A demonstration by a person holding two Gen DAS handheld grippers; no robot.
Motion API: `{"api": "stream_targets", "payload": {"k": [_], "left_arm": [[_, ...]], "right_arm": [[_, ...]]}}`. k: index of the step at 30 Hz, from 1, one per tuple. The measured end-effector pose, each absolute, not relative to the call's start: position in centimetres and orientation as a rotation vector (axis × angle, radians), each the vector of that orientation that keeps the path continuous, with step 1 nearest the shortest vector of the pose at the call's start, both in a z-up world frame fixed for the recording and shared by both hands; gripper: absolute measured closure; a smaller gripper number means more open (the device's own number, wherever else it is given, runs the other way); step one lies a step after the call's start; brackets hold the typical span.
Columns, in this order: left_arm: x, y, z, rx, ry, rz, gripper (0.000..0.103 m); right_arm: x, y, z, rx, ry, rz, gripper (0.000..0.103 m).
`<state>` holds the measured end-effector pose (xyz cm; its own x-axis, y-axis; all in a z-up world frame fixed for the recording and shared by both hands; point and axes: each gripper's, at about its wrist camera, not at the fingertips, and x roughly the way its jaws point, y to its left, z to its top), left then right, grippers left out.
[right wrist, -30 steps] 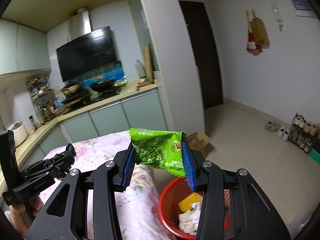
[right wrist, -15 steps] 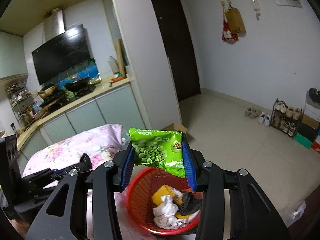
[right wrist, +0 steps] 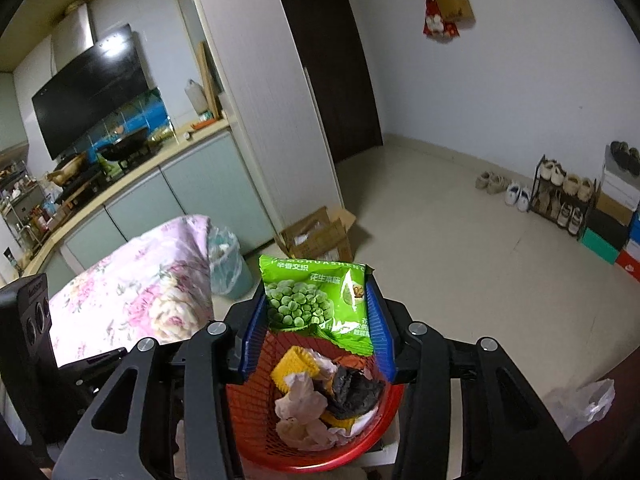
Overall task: Collect trash
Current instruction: 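Carry the black bag and green snack bag over the red basket, then open both tools to drop the black bag and snack bag into the basket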
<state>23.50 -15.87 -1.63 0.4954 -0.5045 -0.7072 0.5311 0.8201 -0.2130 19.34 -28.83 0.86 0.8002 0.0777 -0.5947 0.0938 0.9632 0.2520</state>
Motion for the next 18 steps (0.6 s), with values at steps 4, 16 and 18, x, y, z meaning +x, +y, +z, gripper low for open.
{"api": "stream_targets", "payload": {"k": [4,16,18], "left_arm": [[23.9,-16.1,-2.4,0.048,0.855,-0.614,0.056],[23.7,-14.0,-0.8,0.019,0.804,-0.52,0.02],[23.4,-13.1,-0.3,0.014,0.791,-0.495,0.019]], "right_arm": [[19.9,-29.8,0.1,0.323,0.672,0.001,0.037],[18.4,-30.2,0.5,0.354,0.659,0.04,0.032],[18.0,-30.0,0.8,0.344,0.649,0.046,0.03]]}}
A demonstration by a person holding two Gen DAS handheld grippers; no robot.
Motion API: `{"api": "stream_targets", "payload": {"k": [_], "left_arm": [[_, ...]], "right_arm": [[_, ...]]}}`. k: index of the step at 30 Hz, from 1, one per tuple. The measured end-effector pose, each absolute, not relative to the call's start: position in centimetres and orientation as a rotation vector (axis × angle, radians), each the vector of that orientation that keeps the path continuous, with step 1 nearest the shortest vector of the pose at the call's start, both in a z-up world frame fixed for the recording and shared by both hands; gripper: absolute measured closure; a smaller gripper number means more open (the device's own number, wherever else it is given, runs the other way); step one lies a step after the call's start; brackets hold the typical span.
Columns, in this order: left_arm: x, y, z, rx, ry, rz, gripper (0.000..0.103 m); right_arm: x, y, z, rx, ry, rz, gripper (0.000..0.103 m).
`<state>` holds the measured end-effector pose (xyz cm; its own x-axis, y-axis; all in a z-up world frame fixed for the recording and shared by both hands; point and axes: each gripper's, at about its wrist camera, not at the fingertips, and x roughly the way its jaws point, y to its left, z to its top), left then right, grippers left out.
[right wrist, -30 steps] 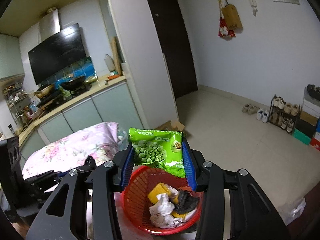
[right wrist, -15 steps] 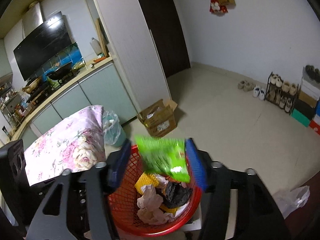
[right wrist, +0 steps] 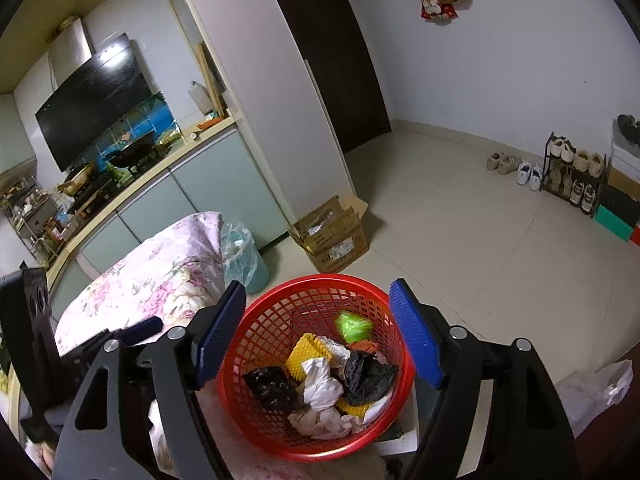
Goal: Collect trash
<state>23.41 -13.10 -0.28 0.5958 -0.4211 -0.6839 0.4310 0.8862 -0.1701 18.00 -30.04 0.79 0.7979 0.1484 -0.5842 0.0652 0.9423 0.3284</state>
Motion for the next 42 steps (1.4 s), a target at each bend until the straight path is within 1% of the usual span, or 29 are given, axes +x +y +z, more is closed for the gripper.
{"api": "stream_targets", "payload": {"k": [4,9,13,24,31,42], "left_arm": [[22.4,-11.3,0.9,0.017,0.75,-0.446,0.018],[20.6,-9.4,2.0,0.032,0.705,-0.384,0.015],[19.1,-7.8,2.6,0.036,0.676,-0.338,0.014],[14.5,-3.3,3.6,-0.014,0.638,-0.218,0.014],[10.4,-0.9,4.6,-0.018,0.582,-0.148,0.014],[4.7,1.5,4.1,-0.022,0.563,-0.06,0.014]], "right_arm": [[17.0,-29.2,1.3,0.316,0.631,0.062,0.026],[15.1,-27.9,2.1,0.275,0.592,0.073,0.013],[13.5,-26.9,2.7,0.238,0.566,0.064,0.008],[9.0,-25.5,2.4,0.229,0.574,0.043,0.007],[6.3,-23.7,2.5,0.22,0.563,0.06,0.007],[2.4,-19.9,2.1,0.166,0.576,0.072,0.007]]}}
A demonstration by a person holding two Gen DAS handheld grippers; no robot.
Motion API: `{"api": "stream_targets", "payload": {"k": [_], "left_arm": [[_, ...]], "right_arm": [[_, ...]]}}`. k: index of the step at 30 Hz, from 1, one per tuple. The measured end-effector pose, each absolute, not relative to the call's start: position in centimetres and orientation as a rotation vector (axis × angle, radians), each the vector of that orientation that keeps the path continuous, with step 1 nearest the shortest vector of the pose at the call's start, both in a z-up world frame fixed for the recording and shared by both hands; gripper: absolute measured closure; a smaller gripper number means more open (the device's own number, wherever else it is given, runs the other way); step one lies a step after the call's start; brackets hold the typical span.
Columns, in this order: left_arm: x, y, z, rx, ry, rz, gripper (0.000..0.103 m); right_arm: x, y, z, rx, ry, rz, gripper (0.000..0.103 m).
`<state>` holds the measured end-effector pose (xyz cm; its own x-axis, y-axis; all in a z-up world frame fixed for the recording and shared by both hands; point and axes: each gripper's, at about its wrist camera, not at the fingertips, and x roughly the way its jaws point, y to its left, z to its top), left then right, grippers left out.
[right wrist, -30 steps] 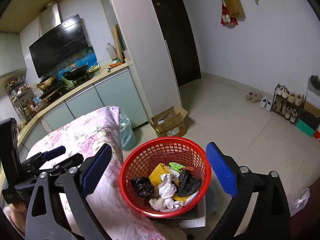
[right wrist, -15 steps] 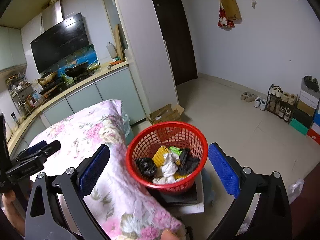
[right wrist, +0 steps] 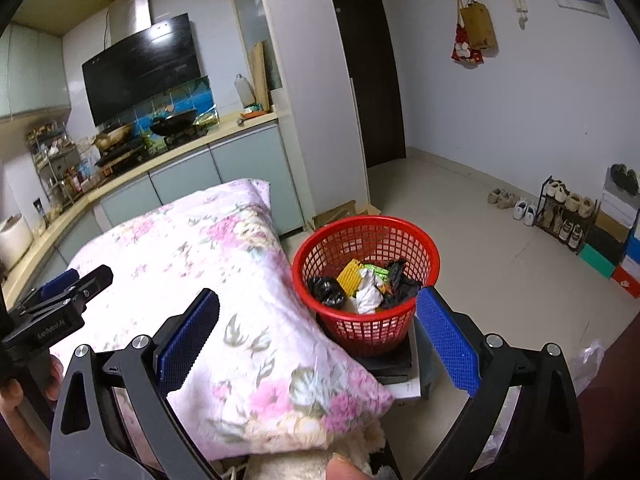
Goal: Collect trash
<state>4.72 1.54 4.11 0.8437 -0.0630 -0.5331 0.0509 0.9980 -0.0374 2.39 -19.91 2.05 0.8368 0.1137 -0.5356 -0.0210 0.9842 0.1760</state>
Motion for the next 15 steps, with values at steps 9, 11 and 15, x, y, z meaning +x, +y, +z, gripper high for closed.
{"api": "stream_targets", "payload": {"k": [9,11,15], "left_arm": [[3.2,0.9,3.7,0.012,0.556,-0.045,0.014],[3.3,0.8,3.7,0.01,0.55,-0.04,0.014],[3.3,0.5,3.5,0.008,0.544,-0.032,0.014]], "right_arm": [[1.0,-18.5,2.2,0.109,0.544,0.024,0.007],[1.1,-18.5,2.2,0.109,0.54,0.015,0.007],[1.2,-18.7,2.5,0.119,0.518,0.012,0.007]]}}
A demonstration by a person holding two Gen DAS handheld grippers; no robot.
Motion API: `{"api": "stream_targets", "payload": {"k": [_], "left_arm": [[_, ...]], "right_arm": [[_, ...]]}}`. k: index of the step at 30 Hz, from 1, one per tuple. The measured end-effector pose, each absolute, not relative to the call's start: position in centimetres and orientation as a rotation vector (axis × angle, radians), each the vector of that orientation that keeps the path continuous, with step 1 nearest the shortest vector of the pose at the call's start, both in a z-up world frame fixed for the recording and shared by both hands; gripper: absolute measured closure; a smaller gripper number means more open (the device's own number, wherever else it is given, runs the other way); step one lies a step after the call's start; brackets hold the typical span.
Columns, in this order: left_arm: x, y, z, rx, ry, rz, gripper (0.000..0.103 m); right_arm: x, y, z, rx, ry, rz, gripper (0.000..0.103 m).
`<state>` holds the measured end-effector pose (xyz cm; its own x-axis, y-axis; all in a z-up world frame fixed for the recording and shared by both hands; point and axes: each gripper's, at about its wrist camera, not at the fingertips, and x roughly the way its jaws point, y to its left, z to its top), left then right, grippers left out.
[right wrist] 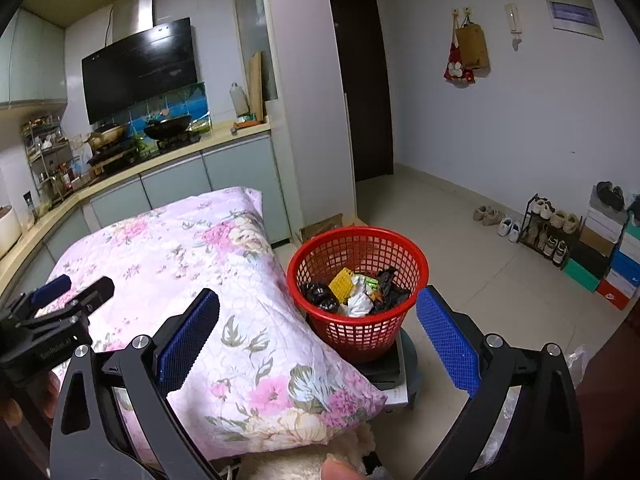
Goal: Collect trash
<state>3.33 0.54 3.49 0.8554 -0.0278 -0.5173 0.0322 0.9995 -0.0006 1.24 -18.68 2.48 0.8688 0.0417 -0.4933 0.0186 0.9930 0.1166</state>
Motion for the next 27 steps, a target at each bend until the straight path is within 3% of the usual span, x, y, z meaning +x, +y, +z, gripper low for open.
{"api": "stream_targets", "payload": {"k": [27], "left_arm": [[3.6,0.9,1.8,0.003,0.528,0.026,0.014]], "right_arm": [[2.3,-17.4,1.7,0.093,0.492,0.055,0.007]]}}
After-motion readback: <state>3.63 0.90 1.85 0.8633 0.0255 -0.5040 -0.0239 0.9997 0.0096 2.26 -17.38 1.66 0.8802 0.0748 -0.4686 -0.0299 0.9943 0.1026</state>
